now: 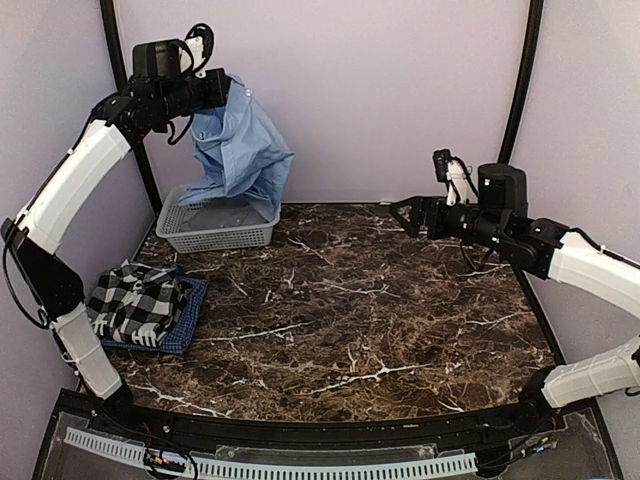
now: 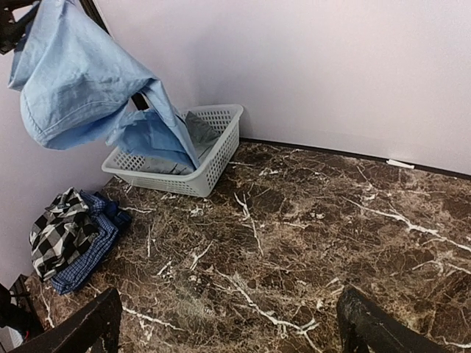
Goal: Fold and stack the long sleeve shirts
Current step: Place the crumpled shirt at the center of the board.
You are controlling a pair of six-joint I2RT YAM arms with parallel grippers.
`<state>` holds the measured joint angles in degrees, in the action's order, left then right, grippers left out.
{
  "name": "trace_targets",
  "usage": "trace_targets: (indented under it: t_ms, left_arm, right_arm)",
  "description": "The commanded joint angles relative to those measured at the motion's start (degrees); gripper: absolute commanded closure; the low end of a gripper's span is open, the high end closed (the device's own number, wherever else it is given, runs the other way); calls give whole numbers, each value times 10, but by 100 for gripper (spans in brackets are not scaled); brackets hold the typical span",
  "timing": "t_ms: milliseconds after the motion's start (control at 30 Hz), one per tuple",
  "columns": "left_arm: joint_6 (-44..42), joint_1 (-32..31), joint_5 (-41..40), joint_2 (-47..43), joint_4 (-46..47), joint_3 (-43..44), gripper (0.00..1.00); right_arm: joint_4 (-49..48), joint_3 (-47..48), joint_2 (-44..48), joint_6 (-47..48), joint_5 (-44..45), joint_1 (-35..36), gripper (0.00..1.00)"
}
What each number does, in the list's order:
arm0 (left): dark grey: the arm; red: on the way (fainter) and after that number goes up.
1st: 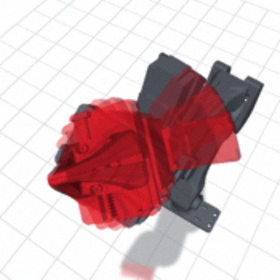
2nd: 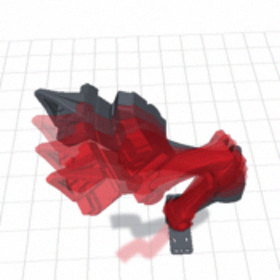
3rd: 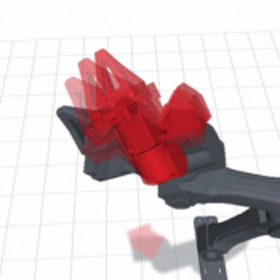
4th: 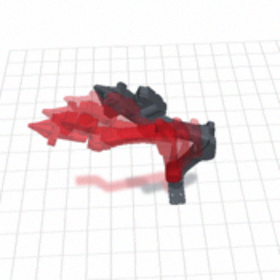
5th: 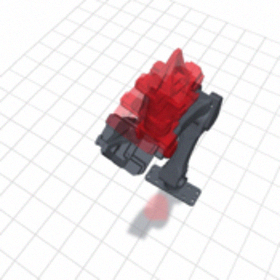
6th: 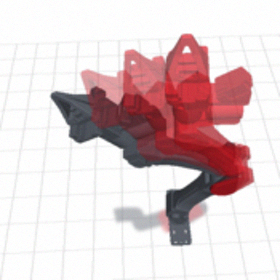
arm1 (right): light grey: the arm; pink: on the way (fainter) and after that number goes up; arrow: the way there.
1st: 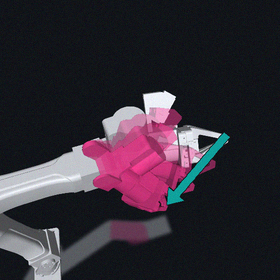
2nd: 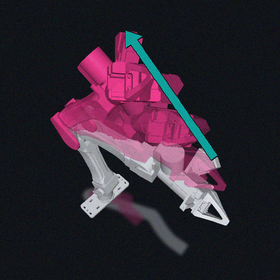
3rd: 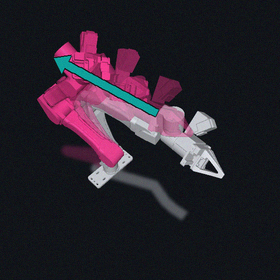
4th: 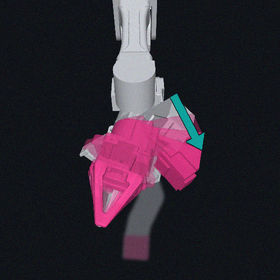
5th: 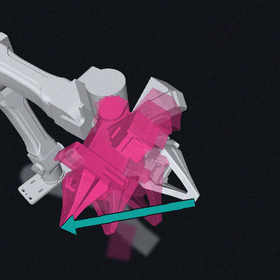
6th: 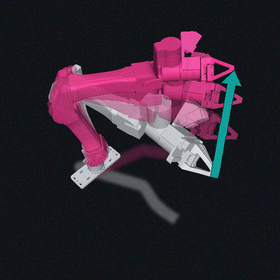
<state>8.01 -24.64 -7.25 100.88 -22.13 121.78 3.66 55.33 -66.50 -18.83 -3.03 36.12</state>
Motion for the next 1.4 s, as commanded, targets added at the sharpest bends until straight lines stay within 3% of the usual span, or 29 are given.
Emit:
trace_targets:
  t_ms: [0,367,533,700,767,933,1067,1200,1267,1367]
  left_arm:
    - [-31,-67,25,-78,78,21,100]
    - [-86,-310,0,-128,137,7,100]
    - [-91,-357,-33,-112,130,34,100]
    - [-54,-352,-104,-62,68,45,100]
    - [-16,-332,-95,-37,36,41,100]
    - [106,-236,43,42,-10,-22,100]
    - [136,-192,144,166,-68,21,100]
    - [152,-165,180,265,-96,65,99]
    - [162,-153,185,287,-98,68,91]
    - [169,-134,187,298,-101,68,66]
  right_arm:
    - [-31,32,2,27,-2,3,1]
    - [-31,63,14,45,-6,3,1]
    - [-27,59,31,38,-15,4,1]
    - [-3,45,45,28,16,4,2]
    - [16,40,50,25,42,4,1]
    - [78,29,58,14,138,3,2]
    - [116,28,40,17,141,5,1]
    - [131,19,3,0,110,26,1]
    - [132,13,-18,-11,115,56,1]
    - [125,9,-57,-30,129,110,1]
